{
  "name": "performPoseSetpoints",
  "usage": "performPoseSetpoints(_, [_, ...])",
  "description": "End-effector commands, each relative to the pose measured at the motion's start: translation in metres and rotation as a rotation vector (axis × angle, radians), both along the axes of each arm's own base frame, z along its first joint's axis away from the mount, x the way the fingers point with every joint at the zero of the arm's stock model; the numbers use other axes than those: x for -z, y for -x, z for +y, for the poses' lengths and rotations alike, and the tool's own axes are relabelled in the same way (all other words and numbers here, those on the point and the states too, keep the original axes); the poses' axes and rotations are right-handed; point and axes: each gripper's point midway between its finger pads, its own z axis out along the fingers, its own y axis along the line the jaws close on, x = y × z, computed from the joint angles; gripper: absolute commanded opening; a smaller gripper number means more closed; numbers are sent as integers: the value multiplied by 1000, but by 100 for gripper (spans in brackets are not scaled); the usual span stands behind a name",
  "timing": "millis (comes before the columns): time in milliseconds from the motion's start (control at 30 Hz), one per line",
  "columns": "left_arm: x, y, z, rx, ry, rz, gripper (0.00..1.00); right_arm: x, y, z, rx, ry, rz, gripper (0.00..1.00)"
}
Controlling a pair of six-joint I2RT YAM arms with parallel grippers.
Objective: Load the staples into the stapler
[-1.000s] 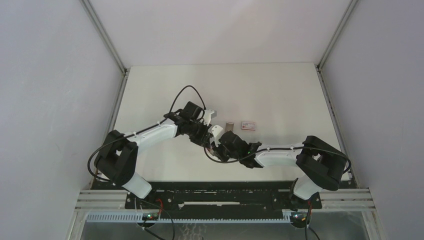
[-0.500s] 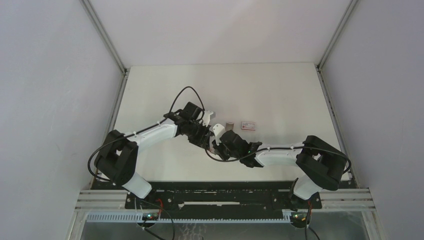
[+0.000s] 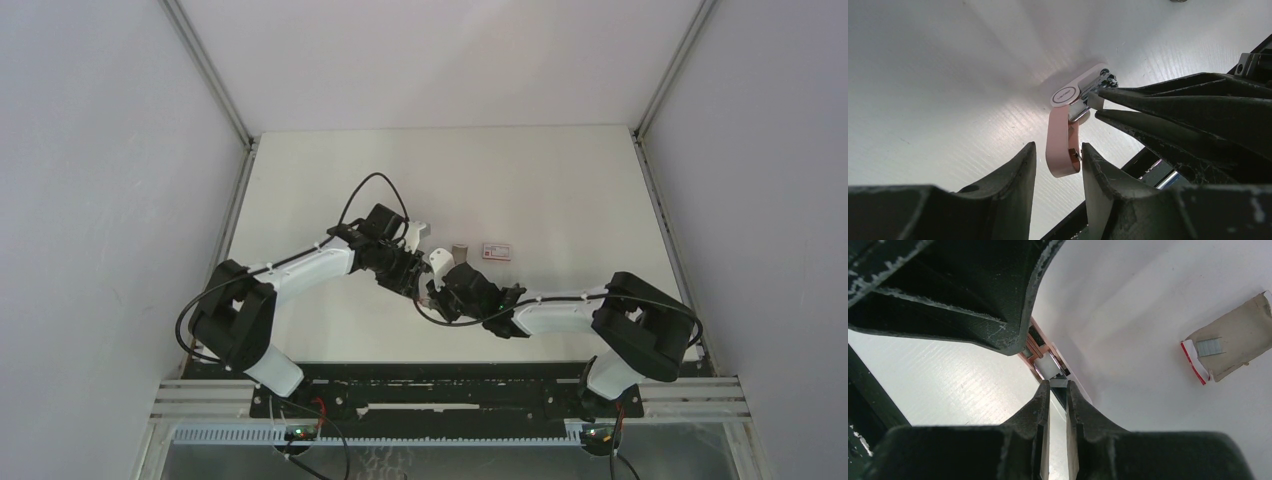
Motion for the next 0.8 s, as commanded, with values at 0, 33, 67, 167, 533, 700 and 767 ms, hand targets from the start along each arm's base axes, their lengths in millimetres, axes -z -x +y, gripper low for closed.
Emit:
performPoseSetpoints(0, [-11, -4, -6, -3, 39, -10, 42, -10, 0, -2, 30, -37, 0, 2])
performPoseSetpoints(33, [-10, -4, -6, -3, 38, -9, 42, -12, 0, -2, 35, -40, 1, 2])
performPoseSetpoints(67, [-10, -4, -5, -2, 35, -10, 41, -14, 0, -2, 38, -44, 3, 2])
performPoseSetpoints(167, [-10, -4, -6, -1, 35, -10, 30, -19, 2, -2, 39, -60, 10, 2])
performPoseSetpoints(533, [-16, -16, -11, 21, 19, -15, 21, -32, 4, -3, 60, -106, 11, 2])
performPoseSetpoints(700, [-11, -25, -9, 59, -50, 6, 21, -46, 6, -5, 62, -147, -4, 1])
performPoseSetpoints(767, [-12, -29, -10, 72, -68, 2, 23, -50, 6, -8, 68, -163, -7, 1])
